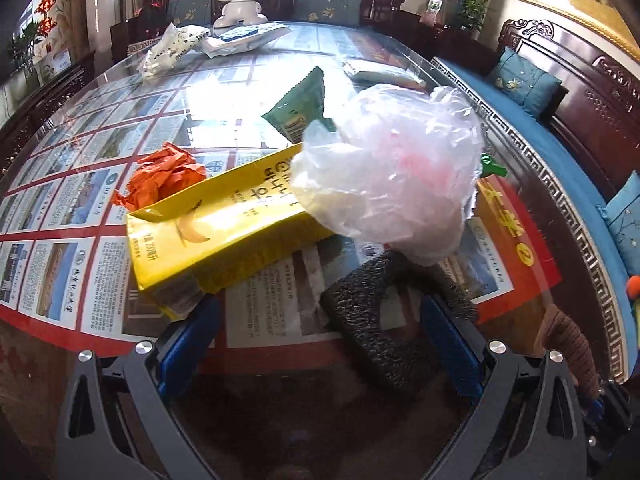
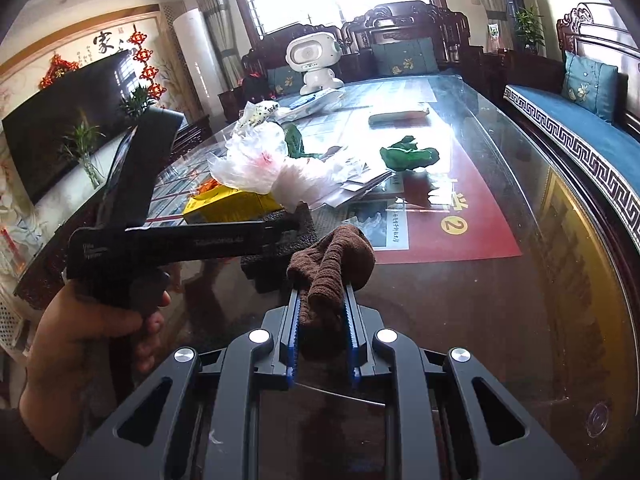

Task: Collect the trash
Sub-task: 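Grasp the black foam piece with the left tool, then carry both items to the bucket and open left tool to drop foam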

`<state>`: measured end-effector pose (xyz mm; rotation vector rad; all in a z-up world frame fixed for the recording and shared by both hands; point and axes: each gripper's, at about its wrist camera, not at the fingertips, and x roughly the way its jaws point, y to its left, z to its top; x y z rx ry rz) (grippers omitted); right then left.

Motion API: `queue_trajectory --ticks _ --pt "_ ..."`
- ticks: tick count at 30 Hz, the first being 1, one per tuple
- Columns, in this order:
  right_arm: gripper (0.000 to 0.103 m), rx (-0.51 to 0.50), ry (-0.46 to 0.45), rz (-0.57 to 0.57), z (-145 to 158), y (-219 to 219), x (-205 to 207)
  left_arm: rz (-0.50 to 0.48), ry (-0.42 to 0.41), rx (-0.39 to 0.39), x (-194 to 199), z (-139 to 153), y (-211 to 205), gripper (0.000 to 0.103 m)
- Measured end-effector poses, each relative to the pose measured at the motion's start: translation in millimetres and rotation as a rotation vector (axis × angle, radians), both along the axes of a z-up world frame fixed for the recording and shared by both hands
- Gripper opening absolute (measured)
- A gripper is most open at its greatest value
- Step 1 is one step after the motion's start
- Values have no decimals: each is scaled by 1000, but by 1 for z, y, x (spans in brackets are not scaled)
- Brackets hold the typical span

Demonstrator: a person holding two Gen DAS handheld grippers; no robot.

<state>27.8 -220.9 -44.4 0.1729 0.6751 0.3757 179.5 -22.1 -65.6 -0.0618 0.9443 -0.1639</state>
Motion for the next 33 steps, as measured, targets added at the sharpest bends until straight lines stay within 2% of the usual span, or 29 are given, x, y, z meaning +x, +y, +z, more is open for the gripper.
queue_trajectory --ticks 1,3,4,6,7,10,17,27,33 --pt "19 3 0 3 0 0 0 -6 1 1 0 1 -2 91" --pt "19 10 -2 5 1 -2 -2 -20 -1 9 1 2 -6 69" --pt "19 12 -4 7 2 -3 -3 -28 0 12 2 3 -7 62" --pt "19 19 -7 8 3 -4 -4 -35 7 10 4 4 -8 39" --pt "19 25 -7 11 3 -5 -5 -43 16 -5 5 5 -8 33" --pt "19 34 -11 13 4 -6 -7 -60 43 -54 9 5 -6 31" --pt "19 41 -21 11 5 -9 -10 -111 29 -131 -8 5 -8 28" --pt "19 39 -27 8 6 -6 -18 -148 -89 -136 -59 22 7 28" --pt "19 24 -74 11 12 4 -49 -182 -118 -138 -109 25 24 28"
